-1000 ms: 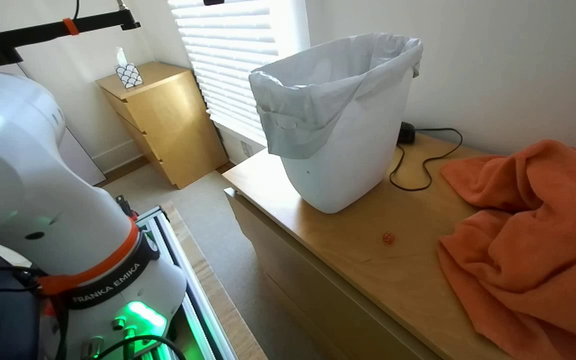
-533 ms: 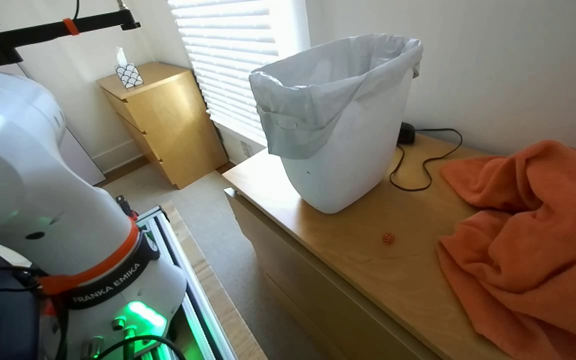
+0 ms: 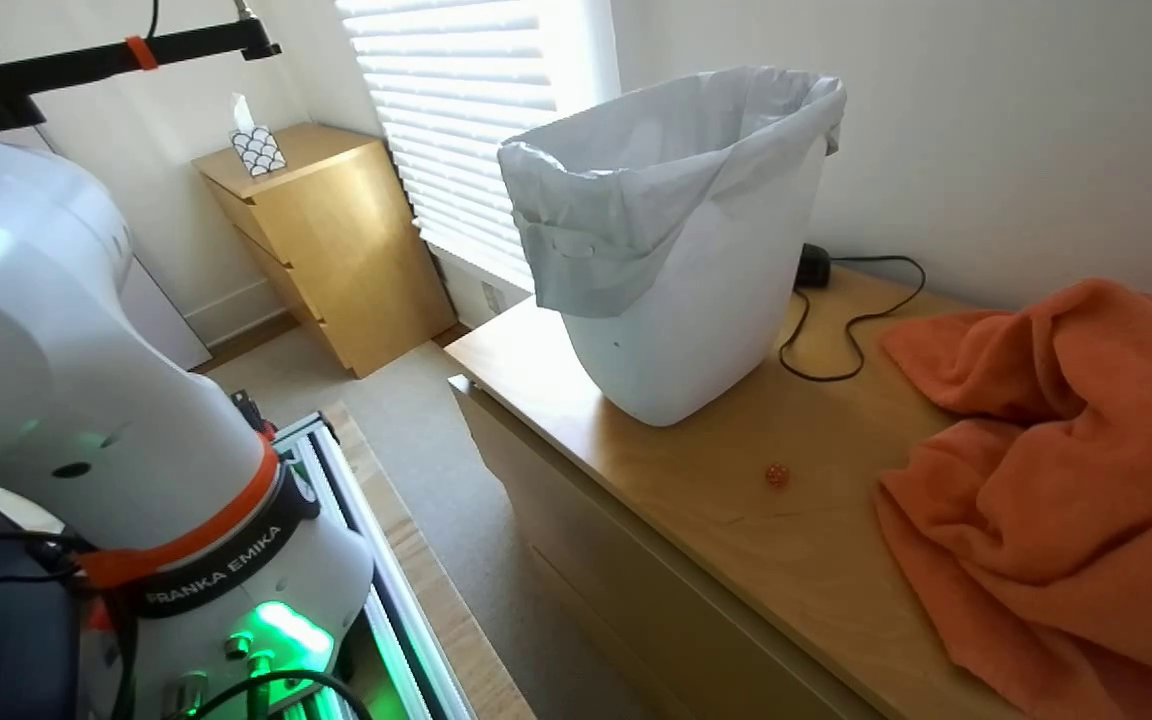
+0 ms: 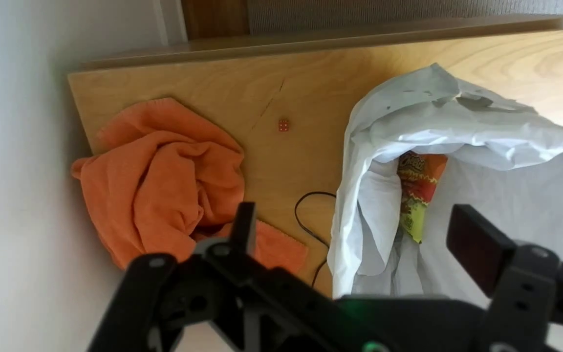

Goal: Remove the snacks packet from the waste bin and drop it on the table on top of the orange dice

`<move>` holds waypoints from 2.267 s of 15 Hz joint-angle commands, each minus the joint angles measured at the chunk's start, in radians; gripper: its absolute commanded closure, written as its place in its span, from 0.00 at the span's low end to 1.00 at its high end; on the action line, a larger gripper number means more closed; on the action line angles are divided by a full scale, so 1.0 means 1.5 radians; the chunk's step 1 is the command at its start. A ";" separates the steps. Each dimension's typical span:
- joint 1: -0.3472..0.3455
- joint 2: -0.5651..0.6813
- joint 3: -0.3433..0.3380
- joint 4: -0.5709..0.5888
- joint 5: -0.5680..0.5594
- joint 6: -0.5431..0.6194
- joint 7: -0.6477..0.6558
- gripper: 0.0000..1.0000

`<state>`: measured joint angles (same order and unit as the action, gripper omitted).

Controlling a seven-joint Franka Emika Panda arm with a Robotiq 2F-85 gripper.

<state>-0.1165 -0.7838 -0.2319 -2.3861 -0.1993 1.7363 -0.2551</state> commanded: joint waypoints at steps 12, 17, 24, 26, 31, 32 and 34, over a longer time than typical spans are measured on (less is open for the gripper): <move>0.000 0.001 0.001 0.001 0.001 -0.001 0.000 0.00; 0.001 0.011 -0.026 0.008 -0.012 0.014 -0.042 0.00; 0.001 0.046 -0.063 0.037 -0.030 0.096 -0.159 0.00; 0.003 0.061 -0.066 0.051 -0.030 0.098 -0.171 0.00; 0.006 0.067 -0.066 0.056 -0.029 0.098 -0.172 0.00; 0.006 0.067 -0.066 0.056 -0.029 0.098 -0.172 0.00; 0.016 0.062 -0.062 0.043 -0.019 0.112 -0.174 0.00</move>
<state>-0.1034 -0.6854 -0.3331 -2.3042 -0.2463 1.8852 -0.5114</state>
